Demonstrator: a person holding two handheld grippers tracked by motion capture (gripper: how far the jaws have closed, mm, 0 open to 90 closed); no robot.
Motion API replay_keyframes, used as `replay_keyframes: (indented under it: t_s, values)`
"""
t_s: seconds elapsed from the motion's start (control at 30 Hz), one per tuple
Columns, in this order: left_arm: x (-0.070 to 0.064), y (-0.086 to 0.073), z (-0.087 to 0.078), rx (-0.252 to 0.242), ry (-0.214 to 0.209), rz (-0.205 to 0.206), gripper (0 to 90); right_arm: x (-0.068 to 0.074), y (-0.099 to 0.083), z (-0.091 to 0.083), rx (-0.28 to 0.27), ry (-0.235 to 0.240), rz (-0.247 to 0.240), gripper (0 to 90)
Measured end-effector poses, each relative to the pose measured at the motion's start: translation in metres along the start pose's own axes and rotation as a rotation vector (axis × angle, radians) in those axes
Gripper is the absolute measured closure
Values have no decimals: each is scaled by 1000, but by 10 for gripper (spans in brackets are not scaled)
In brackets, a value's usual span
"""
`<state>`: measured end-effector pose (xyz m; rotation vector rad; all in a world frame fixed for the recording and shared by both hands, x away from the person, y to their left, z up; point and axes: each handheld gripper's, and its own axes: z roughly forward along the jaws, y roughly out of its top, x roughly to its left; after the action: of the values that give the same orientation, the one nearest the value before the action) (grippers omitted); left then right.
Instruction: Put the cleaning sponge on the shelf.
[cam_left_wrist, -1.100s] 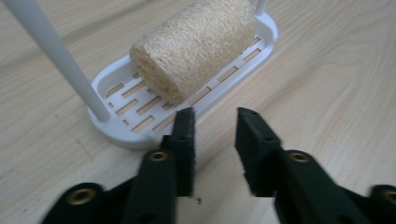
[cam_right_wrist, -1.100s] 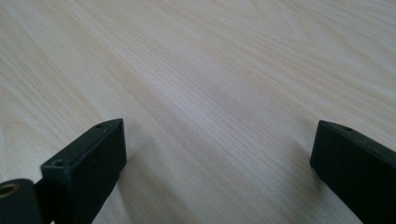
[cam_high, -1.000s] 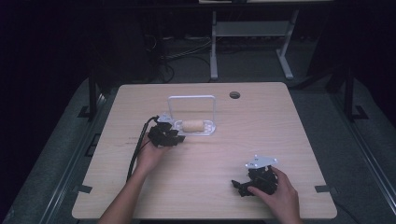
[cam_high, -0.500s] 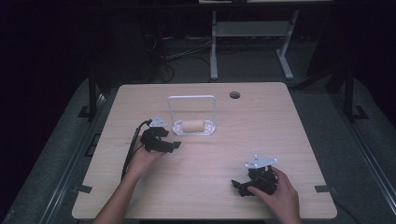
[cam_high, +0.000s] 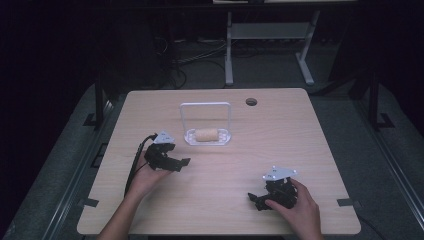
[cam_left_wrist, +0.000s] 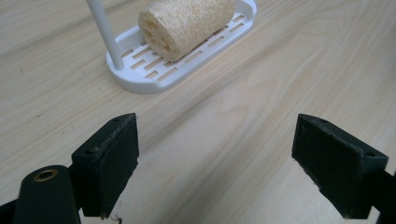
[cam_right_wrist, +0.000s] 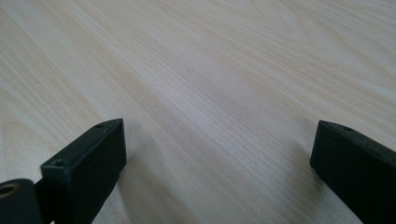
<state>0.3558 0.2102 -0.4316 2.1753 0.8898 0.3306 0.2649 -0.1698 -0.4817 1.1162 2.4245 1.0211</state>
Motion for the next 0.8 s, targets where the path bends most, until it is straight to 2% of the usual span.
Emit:
replay_keyframes:
  t_s: [0.53, 0.8]
  values:
    - [-2, -37, -26, -34, 9, -18, 145, 0, 0, 0, 0, -1, 1, 32]
    - [-5, -53, -36, -36, 23, -11, 146, 0, 0, 0, 0, -1, 2, 32]
